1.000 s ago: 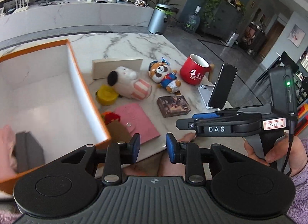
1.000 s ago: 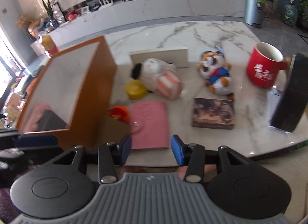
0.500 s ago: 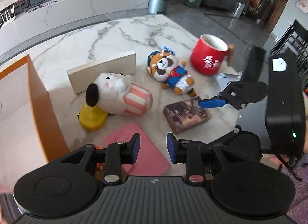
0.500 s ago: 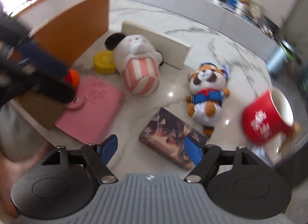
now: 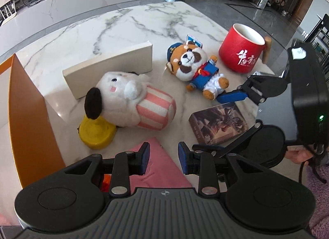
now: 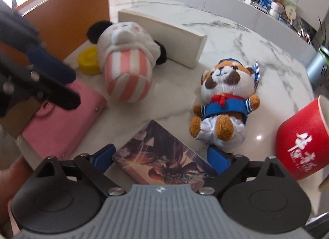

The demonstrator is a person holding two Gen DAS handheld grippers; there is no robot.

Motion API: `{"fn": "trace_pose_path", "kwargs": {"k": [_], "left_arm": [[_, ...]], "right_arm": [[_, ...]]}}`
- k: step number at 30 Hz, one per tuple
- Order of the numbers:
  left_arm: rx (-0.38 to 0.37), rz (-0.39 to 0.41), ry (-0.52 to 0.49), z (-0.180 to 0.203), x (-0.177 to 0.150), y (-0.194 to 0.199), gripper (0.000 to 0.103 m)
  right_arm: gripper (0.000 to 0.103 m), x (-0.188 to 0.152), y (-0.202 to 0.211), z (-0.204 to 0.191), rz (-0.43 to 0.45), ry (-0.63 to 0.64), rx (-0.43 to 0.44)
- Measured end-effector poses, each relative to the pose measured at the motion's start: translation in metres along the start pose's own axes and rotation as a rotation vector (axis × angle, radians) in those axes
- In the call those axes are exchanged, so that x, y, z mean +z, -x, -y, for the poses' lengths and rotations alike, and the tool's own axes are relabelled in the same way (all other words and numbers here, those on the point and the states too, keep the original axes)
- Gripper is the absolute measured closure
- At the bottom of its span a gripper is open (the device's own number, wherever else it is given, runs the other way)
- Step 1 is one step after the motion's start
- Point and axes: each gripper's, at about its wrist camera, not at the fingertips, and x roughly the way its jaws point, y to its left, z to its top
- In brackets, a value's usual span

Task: Organize objects
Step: 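Move the left tool to the pink wallet while the right tool approaches the photo card box, then grasp the brown photo card box with the right gripper while the left grasps the pink wallet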

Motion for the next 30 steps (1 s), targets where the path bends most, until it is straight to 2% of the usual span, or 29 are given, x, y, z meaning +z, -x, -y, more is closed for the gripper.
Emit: {"fn": "trace_pose_path", "kwargs": {"k": [5, 8, 14, 18, 22, 27, 30], "left_arm": [[-0.007, 0.001, 0.000, 0.000, -0.008, 0.004, 0.068], [-0.017, 0.000, -0.015, 0.003, -0.014, 0.007, 0.068], [-0.026, 0.013, -0.029, 0.006, -0.027, 0.016, 0.068], [-0.022, 0.018, -0.063, 0.008, -0.037, 0.026, 0.068], [-0.023, 0.019, -0.099, 0.011, -0.046, 0.035, 0.067], [0.006, 0.015, -0.159, 0.018, -0.055, 0.035, 0.063], [0.016, 0.022, -0.183, 0.022, -0.055, 0.032, 0.060]], "right_arm": [[0.011, 0.000, 0.009, -0.009, -0.077, -0.079, -0.007], [0.018, -0.001, 0.016, -0.011, -0.096, -0.192, 0.031], [0.023, -0.012, 0.024, -0.019, -0.090, -0.337, 0.061], [0.022, -0.016, 0.035, -0.027, -0.064, -0.265, 0.056], [0.017, -0.023, 0.050, -0.046, -0.058, -0.120, 0.028], [0.017, -0.036, 0.048, -0.076, -0.073, 0.085, -0.099], [0.017, -0.038, 0.041, -0.079, -0.091, 0.125, -0.150]]}}
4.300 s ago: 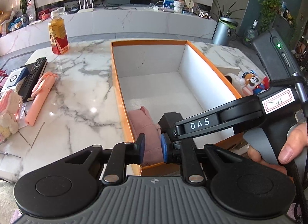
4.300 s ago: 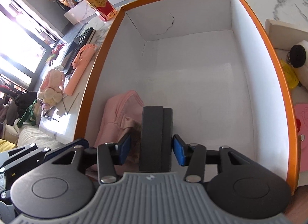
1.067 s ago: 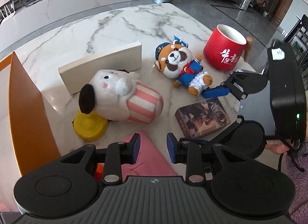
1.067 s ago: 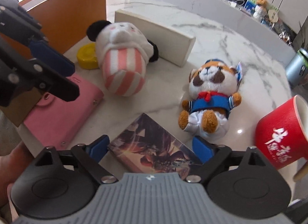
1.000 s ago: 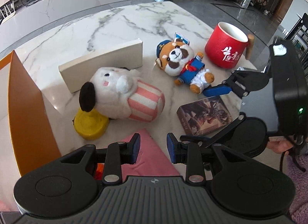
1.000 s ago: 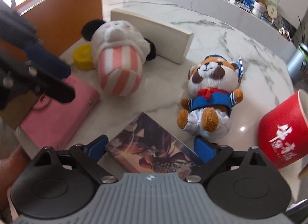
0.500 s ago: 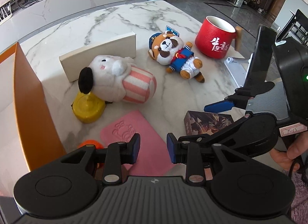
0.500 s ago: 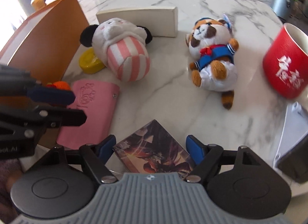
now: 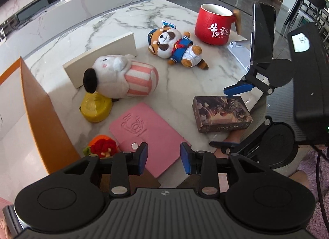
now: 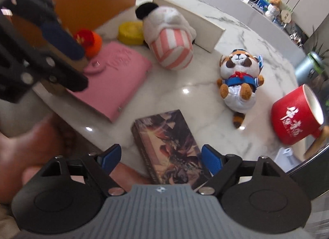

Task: Organize objects
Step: 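Grasp the brown photo card box with the right gripper while the left grasps the pink wallet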

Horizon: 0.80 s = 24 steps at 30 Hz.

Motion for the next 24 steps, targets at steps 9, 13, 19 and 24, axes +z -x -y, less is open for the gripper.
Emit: {"fn": "trace_pose_path", "kwargs": {"k": [9, 13, 19, 24], "left_arm": [[0.043, -0.041, 0.010, 0.010, 0.011, -0.020, 0.033], [0.132, -0.067, 0.034, 0.017, 0.017, -0.032, 0.024], [0.201, -0.147, 0.105, 0.015, 0.024, -0.051, 0.017], [0.256, -0.195, 0.132, 0.019, 0.030, -0.066, 0.009]], "right_arm": [[0.032, -0.001, 0.006, 0.027, -0.003, -0.159, 0.048], [0.037, -0.009, 0.008, 0.062, -0.008, -0.380, 0.193], [0.061, -0.017, 0.014, 0.091, 0.022, -0.590, 0.325], [0.067, -0.024, 0.011, 0.107, 0.019, -0.696, 0.359]]}}
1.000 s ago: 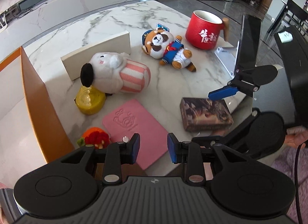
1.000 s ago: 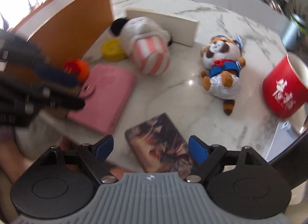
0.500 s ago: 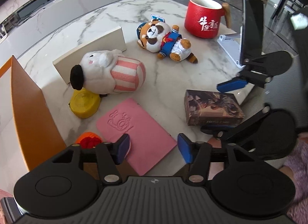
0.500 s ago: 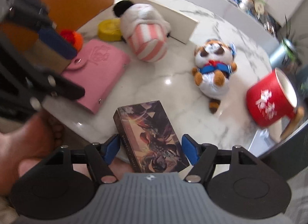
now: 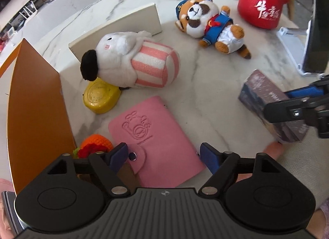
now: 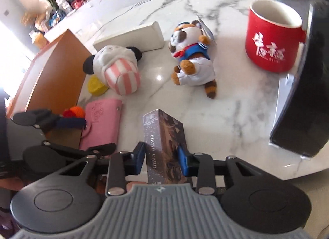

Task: Organize objects
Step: 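Grasp the brown photo card box with the right gripper while the left grasps the pink wallet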

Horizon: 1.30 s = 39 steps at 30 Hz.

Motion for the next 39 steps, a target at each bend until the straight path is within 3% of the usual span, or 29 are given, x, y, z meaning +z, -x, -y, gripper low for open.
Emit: {"fn": "trace_pose_path", "kwargs": {"k": [3, 7, 10, 17, 21, 28, 31, 32, 35, 39], "left_arm": [[0.031, -0.031, 0.010, 0.002, 0.002, -0.008, 0.000], [-0.001, -0.058, 0.088, -0.013, 0.005, -0.012, 0.001], [-0.018, -0.052, 0.075, -0.013, 0.001, -0.011, 0.003], [-0.183, 0.001, -0.048, 0.013, -0.012, 0.006, 0.006], [-0.250, 0.037, -0.057, 0.018, -0.015, 0.019, 0.018], [-0.415, 0.033, 0.070, 0.004, -0.010, 0.025, 0.021], [-0.502, 0.016, 0.122, -0.004, -0.010, 0.024, 0.021], [-0.518, 0.012, 0.135, -0.005, -0.010, 0.023, 0.021], [-0.566, 0.007, 0.151, -0.010, -0.008, 0.024, 0.038], [-0.572, -0.009, 0.185, -0.018, -0.006, 0.024, 0.038]], "right_arm": [[0.069, 0.001, 0.002, 0.003, 0.006, -0.016, -0.030], [0.070, 0.002, -0.001, 0.006, -0.001, -0.013, -0.043], [0.070, 0.002, 0.001, 0.007, -0.003, -0.004, -0.048], [0.070, 0.001, 0.003, 0.009, -0.004, 0.004, -0.046], [0.070, 0.000, 0.004, 0.011, -0.007, -0.016, -0.037], [0.073, 0.000, 0.006, 0.009, 0.009, -0.034, -0.022], [0.078, 0.002, 0.007, 0.007, 0.024, -0.050, 0.042], [0.078, 0.003, 0.007, 0.007, 0.020, -0.058, 0.063], [0.079, 0.004, 0.006, 0.006, 0.017, -0.083, 0.091], [0.079, 0.004, 0.004, 0.009, -0.003, -0.128, 0.146]]}}
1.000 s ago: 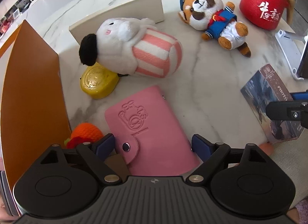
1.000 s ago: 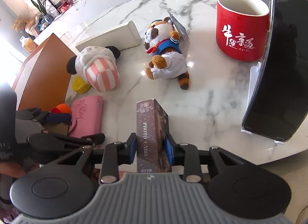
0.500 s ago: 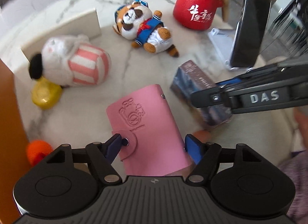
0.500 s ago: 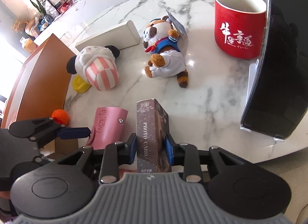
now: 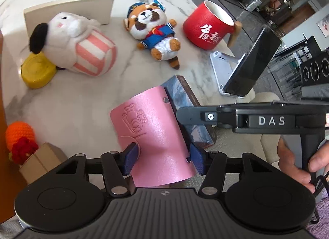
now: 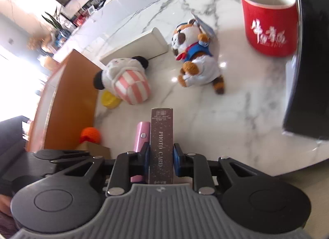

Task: Organize objects
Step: 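Grasp the brown photo card box with the right gripper while the left grasps the pink wallet, then lift the pink wallet and photo card box and carry them toward the orange box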

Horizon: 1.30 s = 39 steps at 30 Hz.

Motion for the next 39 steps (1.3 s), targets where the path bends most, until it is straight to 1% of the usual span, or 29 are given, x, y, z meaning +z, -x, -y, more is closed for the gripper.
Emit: {"fn": "trace_pose_path", "kwargs": {"k": [4, 5, 7, 8, 11, 13, 15, 19, 21, 25, 30, 32, 34, 35, 37, 38, 39], "left_arm": [[0.018, 0.014, 0.019, -0.005, -0.002, 0.006, 0.037], [0.032, 0.018, 0.018, -0.006, -0.002, 0.008, 0.035], [0.064, 0.028, 0.000, -0.007, -0.003, 0.013, 0.027], [0.075, 0.030, -0.002, -0.009, -0.003, 0.014, 0.025], [0.056, 0.024, 0.050, -0.023, -0.006, 0.020, 0.023], [0.041, 0.028, 0.072, -0.029, -0.008, 0.025, 0.019], [0.038, 0.025, 0.078, -0.033, -0.008, 0.027, 0.016], [0.044, 0.010, 0.077, -0.037, -0.010, 0.030, 0.014], [0.064, 0.004, 0.059, -0.035, -0.011, 0.031, 0.013], [0.110, -0.031, -0.009, -0.029, -0.016, 0.032, 0.010], [0.179, -0.067, -0.138, -0.014, -0.024, 0.036, 0.006], [0.202, -0.086, -0.167, -0.009, -0.028, 0.032, 0.007], [0.249, -0.094, -0.199, -0.002, -0.032, 0.027, 0.007], [0.277, -0.097, -0.212, 0.001, -0.033, 0.024, 0.008], [0.320, -0.103, -0.223, 0.004, -0.035, 0.019, 0.016], [0.331, -0.102, -0.225, 0.004, -0.036, 0.019, 0.018], [0.338, -0.099, -0.226, 0.004, -0.037, 0.019, 0.022]], "right_arm": [[0.079, -0.001, -0.001, -0.005, -0.002, 0.001, 0.022], [0.079, -0.002, -0.002, -0.006, -0.004, -0.001, 0.033], [0.079, -0.002, -0.005, -0.008, -0.012, -0.009, 0.056], [0.078, -0.003, -0.007, -0.010, -0.017, -0.012, 0.070], [0.078, -0.003, -0.013, -0.015, -0.031, -0.011, 0.098], [0.078, -0.003, -0.015, -0.017, -0.038, -0.015, 0.121], [0.078, -0.002, -0.015, -0.018, -0.042, -0.019, 0.142], [0.078, -0.003, -0.020, -0.017, -0.064, -0.043, 0.175], [0.078, -0.004, -0.023, -0.015, -0.081, -0.060, 0.190], [0.078, -0.005, -0.029, -0.013, -0.096, -0.078, 0.218], [0.078, -0.006, -0.029, -0.018, -0.098, -0.060, 0.253], [0.078, -0.006, -0.028, -0.022, -0.096, -0.047, 0.274], [0.079, -0.006, -0.028, -0.027, -0.112, -0.050, 0.321], [0.079, -0.007, -0.028, -0.031, -0.118, -0.041, 0.316], [0.079, -0.009, -0.029, -0.042, -0.107, 0.018, 0.253], [0.079, -0.010, -0.030, -0.045, -0.105, 0.032, 0.237], [0.079, -0.011, -0.031, -0.046, -0.105, 0.034, 0.234]]}}
